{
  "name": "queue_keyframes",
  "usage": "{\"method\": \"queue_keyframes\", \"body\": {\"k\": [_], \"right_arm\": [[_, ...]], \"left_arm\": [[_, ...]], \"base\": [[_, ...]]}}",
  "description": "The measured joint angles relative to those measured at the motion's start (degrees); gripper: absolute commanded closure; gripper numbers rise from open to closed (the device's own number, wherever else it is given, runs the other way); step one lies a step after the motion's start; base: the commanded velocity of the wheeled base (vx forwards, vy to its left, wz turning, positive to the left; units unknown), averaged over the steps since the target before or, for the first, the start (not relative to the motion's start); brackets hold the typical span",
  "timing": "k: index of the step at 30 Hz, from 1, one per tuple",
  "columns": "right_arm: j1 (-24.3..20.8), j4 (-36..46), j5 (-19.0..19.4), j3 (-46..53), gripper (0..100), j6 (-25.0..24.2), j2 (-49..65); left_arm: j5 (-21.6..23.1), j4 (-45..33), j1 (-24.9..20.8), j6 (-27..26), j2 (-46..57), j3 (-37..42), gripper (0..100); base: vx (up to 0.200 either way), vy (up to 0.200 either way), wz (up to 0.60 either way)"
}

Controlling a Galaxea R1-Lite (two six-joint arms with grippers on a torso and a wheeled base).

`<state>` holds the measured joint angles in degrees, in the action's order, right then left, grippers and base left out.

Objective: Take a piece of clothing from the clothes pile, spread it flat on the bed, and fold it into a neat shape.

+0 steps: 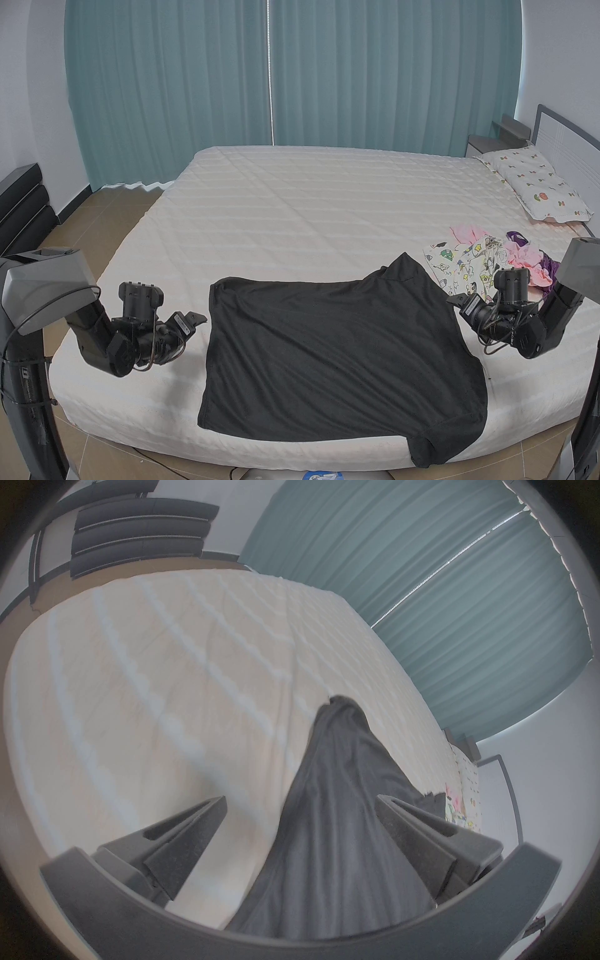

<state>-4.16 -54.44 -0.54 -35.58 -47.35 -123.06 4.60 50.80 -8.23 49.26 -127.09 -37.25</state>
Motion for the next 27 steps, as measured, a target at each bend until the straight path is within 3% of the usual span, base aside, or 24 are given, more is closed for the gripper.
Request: {"method": "queue_keyframes", "body": {"k": [5,10,14,19,27], "right_arm": [[-0.2,-11.3,3.4,9.4,0,-4.6,1.5],[-0.6,-15.0,5.1,14.1,0,-6.4,0.9],[-0.9,-15.2,5.3,15.4,0,-6.6,0.5],[-1.1,-15.3,5.4,16.1,0,-6.7,0.1],[-1.1,-15.3,5.1,16.8,0,-6.8,-0.1]], "left_arm": [[0.3,7.0,-4.3,2.5,3.0,11.0,0],[0.0,9.0,-7.2,3.4,4.1,15.5,0],[-1.0,9.4,-8.3,3.4,3.5,16.4,0],[-6.0,10.2,-9.8,2.9,1.1,15.4,0],[-9.2,11.1,-12.4,-2.8,-2.3,13.9,0]], "base": [[-0.16,0.0,0.0],[0.0,0.0,0.0],[0.0,0.0,0.0],[0.0,0.0,0.0],[0.0,0.0,0.0]]}}
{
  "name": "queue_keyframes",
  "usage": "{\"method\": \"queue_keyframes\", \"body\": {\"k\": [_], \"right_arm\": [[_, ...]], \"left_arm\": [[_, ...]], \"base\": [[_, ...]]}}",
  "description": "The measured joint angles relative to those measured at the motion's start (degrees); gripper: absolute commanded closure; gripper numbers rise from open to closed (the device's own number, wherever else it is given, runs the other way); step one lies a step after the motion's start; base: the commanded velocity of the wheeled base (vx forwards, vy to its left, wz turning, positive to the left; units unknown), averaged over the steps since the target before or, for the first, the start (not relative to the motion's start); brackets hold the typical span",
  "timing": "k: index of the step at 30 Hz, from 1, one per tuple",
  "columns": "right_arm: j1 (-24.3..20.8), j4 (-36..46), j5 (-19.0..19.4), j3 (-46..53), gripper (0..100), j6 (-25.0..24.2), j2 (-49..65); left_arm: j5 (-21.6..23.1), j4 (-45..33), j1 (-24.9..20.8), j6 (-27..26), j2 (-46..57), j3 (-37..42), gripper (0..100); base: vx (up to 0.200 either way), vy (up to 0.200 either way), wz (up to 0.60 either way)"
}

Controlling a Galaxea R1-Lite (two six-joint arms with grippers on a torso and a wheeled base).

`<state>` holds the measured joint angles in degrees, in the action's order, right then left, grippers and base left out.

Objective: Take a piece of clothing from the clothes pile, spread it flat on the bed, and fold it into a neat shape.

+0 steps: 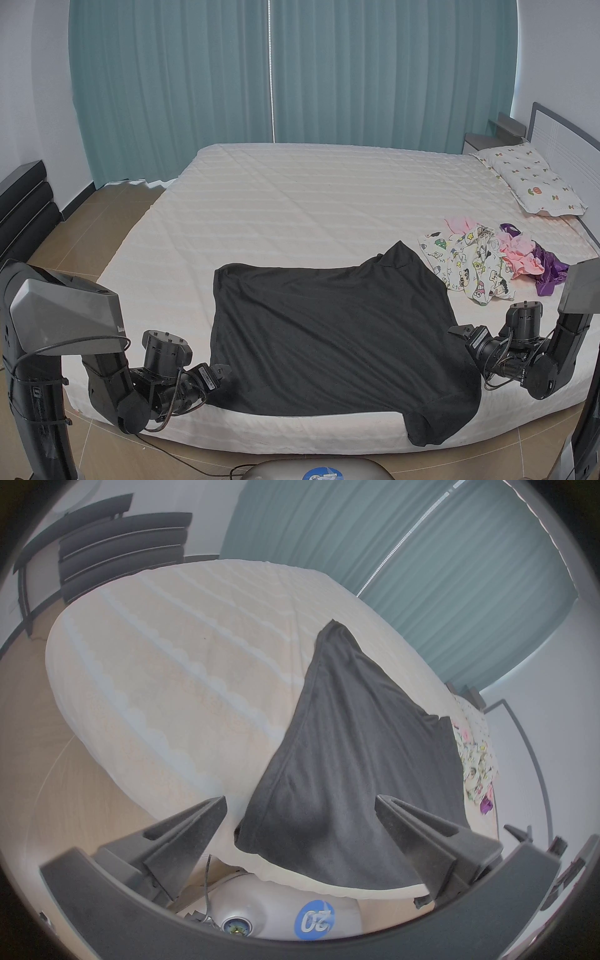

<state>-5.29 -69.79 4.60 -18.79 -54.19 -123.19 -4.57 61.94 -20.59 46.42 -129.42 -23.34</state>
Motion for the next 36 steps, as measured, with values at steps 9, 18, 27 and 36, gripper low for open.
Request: {"method": "queue_keyframes", "body": {"k": [9,18,27,36], "right_arm": [[-0.1,-0.1,-0.2,0.4,0,0.3,-0.5],[-0.2,0.0,-0.3,0.5,0,0.3,-0.8],[-0.2,-0.1,-0.3,0.5,0,0.3,-0.8],[-0.2,-4.6,-0.3,1.4,0,0.3,-1.0]], "left_arm": [[-0.4,0.0,-1.3,-0.1,-2.0,0.7,0],[-3.2,0.3,-3.0,-0.2,-3.1,0.8,0],[-4.0,0.0,-5.0,-0.2,-3.7,0.1,0],[-7.6,0.1,-5.3,-2.5,-5.3,-1.5,0]], "base": [[0.0,0.0,0.0],[0.0,0.0,0.0],[0.0,0.0,0.0],[0.0,0.0,0.0]]}}
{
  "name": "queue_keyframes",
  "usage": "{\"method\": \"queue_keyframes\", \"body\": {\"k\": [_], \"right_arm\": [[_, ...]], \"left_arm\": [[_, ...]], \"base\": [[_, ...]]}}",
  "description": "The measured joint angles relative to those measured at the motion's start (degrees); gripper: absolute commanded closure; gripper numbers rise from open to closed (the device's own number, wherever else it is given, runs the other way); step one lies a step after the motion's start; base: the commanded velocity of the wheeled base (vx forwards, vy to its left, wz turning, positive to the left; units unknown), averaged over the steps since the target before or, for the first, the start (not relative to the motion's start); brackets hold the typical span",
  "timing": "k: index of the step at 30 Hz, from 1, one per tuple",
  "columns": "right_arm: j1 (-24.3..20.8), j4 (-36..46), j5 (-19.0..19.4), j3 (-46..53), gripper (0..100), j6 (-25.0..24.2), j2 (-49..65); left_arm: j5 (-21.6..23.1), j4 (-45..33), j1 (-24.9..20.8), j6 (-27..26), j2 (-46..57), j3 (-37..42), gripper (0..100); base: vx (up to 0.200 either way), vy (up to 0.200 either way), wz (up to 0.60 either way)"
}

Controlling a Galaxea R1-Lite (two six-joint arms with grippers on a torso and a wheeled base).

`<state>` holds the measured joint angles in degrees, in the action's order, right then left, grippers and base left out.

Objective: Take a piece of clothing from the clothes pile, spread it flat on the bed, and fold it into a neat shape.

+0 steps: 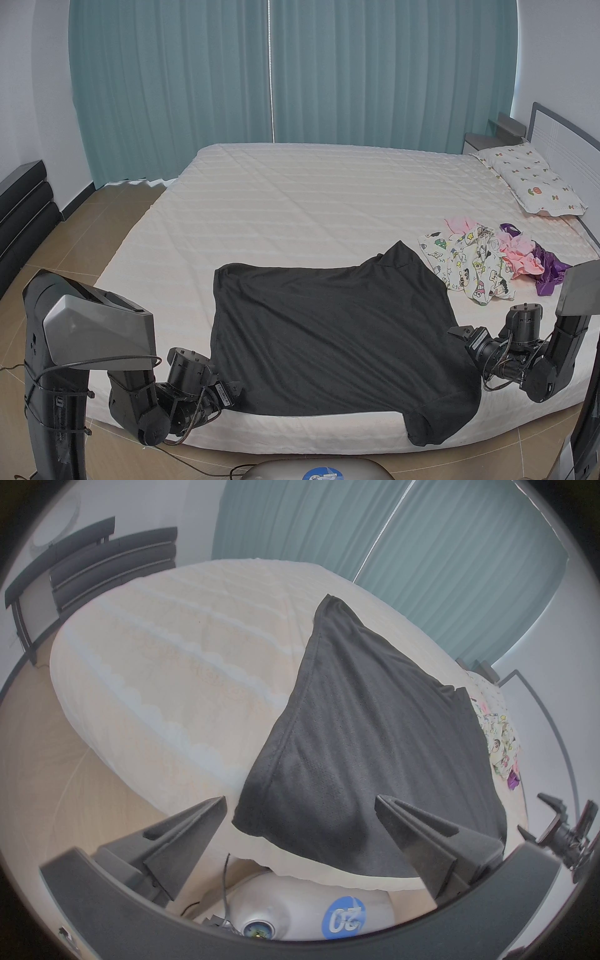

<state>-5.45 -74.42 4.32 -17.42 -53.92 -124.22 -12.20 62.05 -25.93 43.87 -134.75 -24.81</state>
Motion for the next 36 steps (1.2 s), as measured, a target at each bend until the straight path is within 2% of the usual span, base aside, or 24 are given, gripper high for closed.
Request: {"method": "queue_keyframes", "body": {"k": [2,3,15,22,25,30,36], "right_arm": [[0.0,-1.3,0.0,0.5,0,0.0,-0.2],[0.0,-2.0,0.0,0.6,0,0.1,-0.4],[0.0,-3.0,-0.1,2.1,0,0.7,-1.7],[0.6,-3.0,-0.1,3.4,0,4.2,-1.5],[2.3,-3.0,-0.1,4.0,0,6.8,-1.5],[4.8,-2.6,-0.1,4.1,0,8.6,-1.4],[4.3,-1.8,0.0,3.1,0,10.8,-1.7]], "left_arm": [[-0.2,0.0,-0.1,-0.3,-0.4,0.0,0],[-0.3,0.1,-0.1,-0.4,-0.5,0.0,100],[-0.5,-0.1,0.0,-0.3,-1.0,0.6,100],[-0.6,0.1,0.6,0.5,1.4,1.9,100],[-0.4,0.0,1.4,2.0,3.4,1.7,100],[0.9,0.1,4.4,6.1,6.0,0.2,100],[8.0,0.1,6.0,13.8,8.2,-0.5,100]], "base": [[0.0,0.0,0.0],[0.0,0.0,0.0],[0.0,0.0,0.0],[0.0,0.0,0.0],[0.0,0.0,0.0],[0.0,0.0,0.0],[0.0,0.0,0.0]]}}
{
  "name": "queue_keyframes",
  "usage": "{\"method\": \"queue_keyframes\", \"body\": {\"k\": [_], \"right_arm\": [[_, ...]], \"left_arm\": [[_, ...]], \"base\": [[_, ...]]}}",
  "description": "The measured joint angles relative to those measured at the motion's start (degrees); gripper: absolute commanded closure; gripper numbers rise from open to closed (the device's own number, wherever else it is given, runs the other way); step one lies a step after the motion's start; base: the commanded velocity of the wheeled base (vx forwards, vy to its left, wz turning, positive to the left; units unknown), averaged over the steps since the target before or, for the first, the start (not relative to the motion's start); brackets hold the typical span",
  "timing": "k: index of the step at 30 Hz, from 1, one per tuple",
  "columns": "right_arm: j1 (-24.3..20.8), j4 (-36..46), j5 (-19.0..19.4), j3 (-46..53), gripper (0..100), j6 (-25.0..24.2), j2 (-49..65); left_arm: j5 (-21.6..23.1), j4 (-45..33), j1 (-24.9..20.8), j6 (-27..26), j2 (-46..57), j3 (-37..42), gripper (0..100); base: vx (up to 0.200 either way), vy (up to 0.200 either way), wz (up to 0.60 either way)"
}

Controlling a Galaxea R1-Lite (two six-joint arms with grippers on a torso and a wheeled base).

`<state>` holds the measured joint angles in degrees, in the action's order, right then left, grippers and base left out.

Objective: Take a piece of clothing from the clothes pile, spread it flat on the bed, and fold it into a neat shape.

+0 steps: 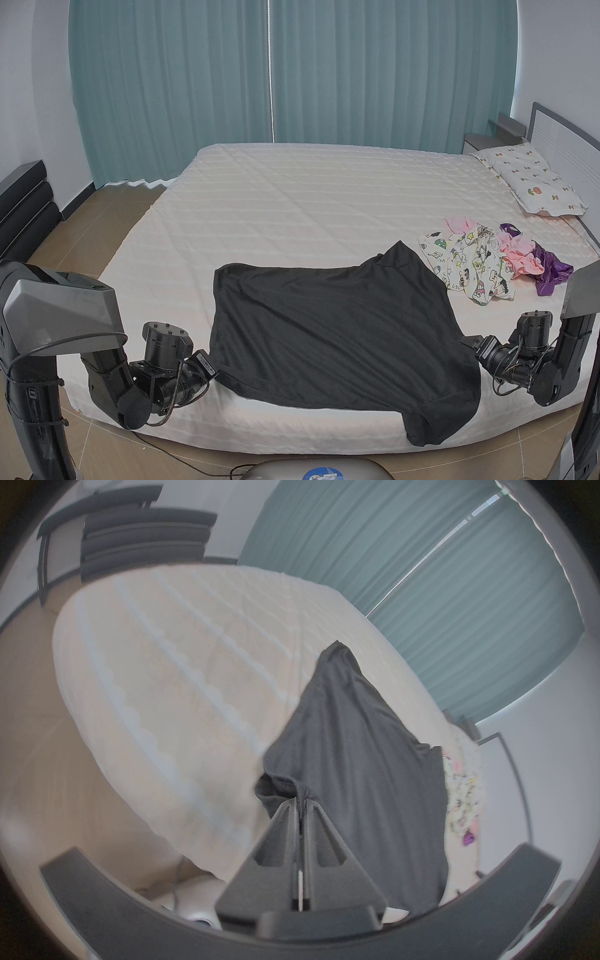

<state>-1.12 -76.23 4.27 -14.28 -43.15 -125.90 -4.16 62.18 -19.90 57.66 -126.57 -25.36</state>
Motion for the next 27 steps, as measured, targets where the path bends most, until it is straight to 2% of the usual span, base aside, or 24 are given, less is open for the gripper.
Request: {"method": "queue_keyframes", "body": {"k": [9,17,23,27], "right_arm": [[0.4,9.0,0.1,-2.7,0,6.0,0.2],[1.5,9.4,0.2,-2.6,0,6.6,0.6],[2.6,10.0,0.2,-2.5,0,6.8,0.4],[3.5,12.6,0.3,-2.8,0,8.7,0.1]], "left_arm": [[3.6,0.4,2.1,5.2,1.5,0.3,100],[6.6,0.6,2.8,4.9,2.3,2.9,100],[6.9,0.7,2.5,4.9,2.8,4.0,100],[6.9,1.9,2.5,5.0,2.9,4.1,100]], "base": [[0.0,0.0,0.0],[0.0,0.0,0.0],[0.0,0.0,0.0],[0.0,0.0,0.0]]}}
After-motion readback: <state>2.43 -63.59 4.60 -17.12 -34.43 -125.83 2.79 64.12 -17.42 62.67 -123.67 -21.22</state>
